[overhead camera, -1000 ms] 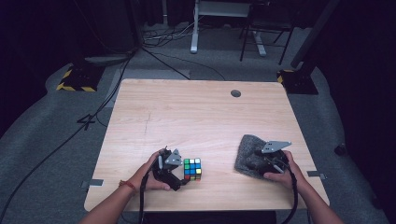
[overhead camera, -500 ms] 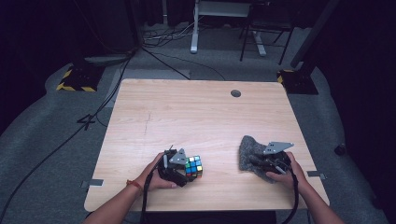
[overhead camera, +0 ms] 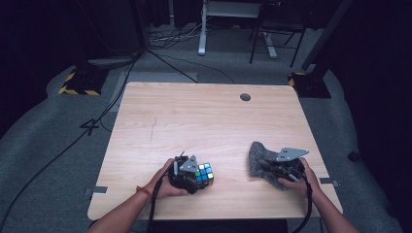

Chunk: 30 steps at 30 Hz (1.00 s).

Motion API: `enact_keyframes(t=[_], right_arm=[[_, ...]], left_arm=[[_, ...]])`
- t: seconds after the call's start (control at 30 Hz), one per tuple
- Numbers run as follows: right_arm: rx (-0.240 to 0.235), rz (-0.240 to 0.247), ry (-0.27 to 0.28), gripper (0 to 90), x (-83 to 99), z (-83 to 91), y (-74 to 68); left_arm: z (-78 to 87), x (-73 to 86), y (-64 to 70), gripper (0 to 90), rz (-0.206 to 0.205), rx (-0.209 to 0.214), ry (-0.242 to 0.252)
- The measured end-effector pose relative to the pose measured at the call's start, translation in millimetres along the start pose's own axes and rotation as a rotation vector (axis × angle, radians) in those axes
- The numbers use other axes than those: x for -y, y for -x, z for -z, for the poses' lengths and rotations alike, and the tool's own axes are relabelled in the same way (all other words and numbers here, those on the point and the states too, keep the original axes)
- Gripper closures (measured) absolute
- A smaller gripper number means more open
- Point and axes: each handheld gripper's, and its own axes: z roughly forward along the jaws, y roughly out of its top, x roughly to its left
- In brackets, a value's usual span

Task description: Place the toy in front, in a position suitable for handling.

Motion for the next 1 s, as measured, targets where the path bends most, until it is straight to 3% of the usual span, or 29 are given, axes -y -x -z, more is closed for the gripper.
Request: enact_keyframes(t=[0.27, 0.47, 0.77, 1.0], right_arm=[[-0.013, 0.011, 0.079, 79.4, -14.2, 12.6, -4.9], [-0.050, 0.043, 0.154, 79.4, -41.0, 22.9, -13.3], [-0.104, 0.150, 0.161, 79.4, -83.0, 13.1, -33.7], [-0.151, 0.168, 0.184, 79.4, -103.1, 7.8, -42.6]], left_arm=[[-2.0, -17.1, 1.4, 33.6, -0.042, -0.016, 0.000], [-6.2, -38.3, 2.1, 33.7, -0.087, -0.034, 0.002], [-13.4, -61.2, 2.1, 33.7, -0.128, -0.044, -0.010], [-18.6, -71.4, 1.8, 33.7, -0.158, -0.049, -0.024]])
